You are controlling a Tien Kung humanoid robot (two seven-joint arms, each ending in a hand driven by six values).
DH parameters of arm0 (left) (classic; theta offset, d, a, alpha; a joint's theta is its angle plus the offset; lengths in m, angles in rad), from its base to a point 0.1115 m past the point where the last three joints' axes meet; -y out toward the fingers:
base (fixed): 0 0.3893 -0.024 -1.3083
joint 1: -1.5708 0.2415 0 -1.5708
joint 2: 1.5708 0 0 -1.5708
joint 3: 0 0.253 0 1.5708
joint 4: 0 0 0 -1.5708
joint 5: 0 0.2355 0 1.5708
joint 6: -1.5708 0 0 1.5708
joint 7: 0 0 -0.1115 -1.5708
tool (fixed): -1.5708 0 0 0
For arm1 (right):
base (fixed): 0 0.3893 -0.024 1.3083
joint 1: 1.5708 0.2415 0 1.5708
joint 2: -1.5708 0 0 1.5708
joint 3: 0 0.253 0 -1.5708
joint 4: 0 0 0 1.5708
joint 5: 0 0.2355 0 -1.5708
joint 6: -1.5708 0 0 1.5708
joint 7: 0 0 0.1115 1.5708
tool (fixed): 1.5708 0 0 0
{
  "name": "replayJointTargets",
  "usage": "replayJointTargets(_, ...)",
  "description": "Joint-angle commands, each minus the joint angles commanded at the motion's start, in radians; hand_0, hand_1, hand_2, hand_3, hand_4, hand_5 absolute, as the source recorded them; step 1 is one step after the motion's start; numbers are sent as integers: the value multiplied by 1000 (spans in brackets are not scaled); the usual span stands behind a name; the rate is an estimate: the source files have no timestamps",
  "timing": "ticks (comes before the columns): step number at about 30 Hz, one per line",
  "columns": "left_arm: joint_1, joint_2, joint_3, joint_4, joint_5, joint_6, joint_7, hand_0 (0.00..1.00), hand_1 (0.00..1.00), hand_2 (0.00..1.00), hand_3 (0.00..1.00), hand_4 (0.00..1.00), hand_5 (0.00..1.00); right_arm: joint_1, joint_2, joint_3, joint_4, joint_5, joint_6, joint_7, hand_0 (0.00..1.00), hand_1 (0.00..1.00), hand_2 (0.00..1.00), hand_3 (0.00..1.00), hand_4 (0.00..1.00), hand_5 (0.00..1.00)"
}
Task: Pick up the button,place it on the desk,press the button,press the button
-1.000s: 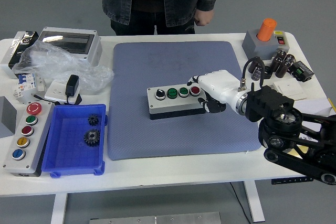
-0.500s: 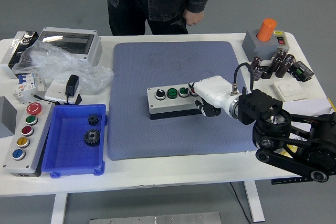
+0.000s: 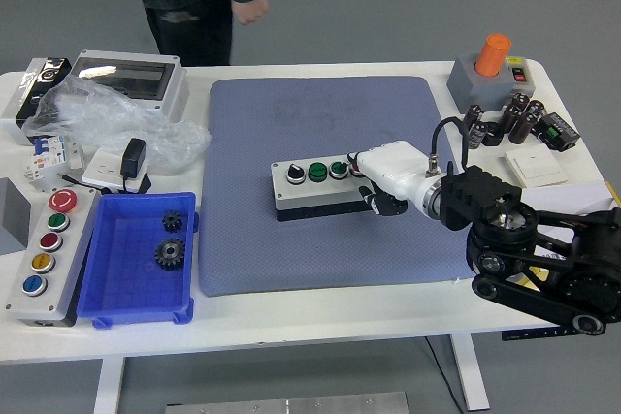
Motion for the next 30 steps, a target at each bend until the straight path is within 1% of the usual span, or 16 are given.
replayJointTargets(6,1,-1,1,0,-1,0,0,703,739,687,672,603,454,-19,-34,116,48,17,-47,44,344,293,200,803,376,2)
replayJointTargets(10,2,-1,3,0,-1,-1,1,703,739,687,672,603,454,-34,-41,178,50,37,-91,95,344,293,200,803,376,2)
replayJointTargets(11,2,-1,3,0,-1,-1,1,703,739,687,673,604,455,-37,-39,187,44,44,-99,108,244,285,247,808,602,195)
replayJointTargets(16,1,-2,0,-1,3,0,2,703,739,687,673,604,455,-51,-18,203,-5,52,-112,148,244,285,247,808,602,195)
replayJointTargets(17,1,-2,-1,-1,4,0,2,703,739,687,674,605,456,-54,-13,206,-14,47,-112,150,470,551,621,860,987,423)
replayJointTargets(22,4,-3,-4,-1,8,0,4,703,739,687,674,605,456,-71,9,226,-48,18,-107,156,470,551,621,860,987,423)
replayJointTargets(23,4,-3,-5,-1,8,0,5,703,740,688,674,606,454,-73,12,229,-51,13,-105,156,791,840,919,998,998,526)
replayJointTargets(28,7,-5,-4,0,6,-2,6,703,740,688,674,606,454,-87,29,240,-57,-6,-102,155,791,840,919,998,998,526)
replayJointTargets(29,7,-5,-4,0,6,-2,7,704,740,688,675,609,454,-89,32,243,-58,-6,-102,156,998,998,998,998,998,589)
replayJointTargets(30,8,-5,-4,1,5,-2,7,704,740,688,675,609,454,-92,35,246,-58,-7,-103,157,998,998,998,998,998,589)
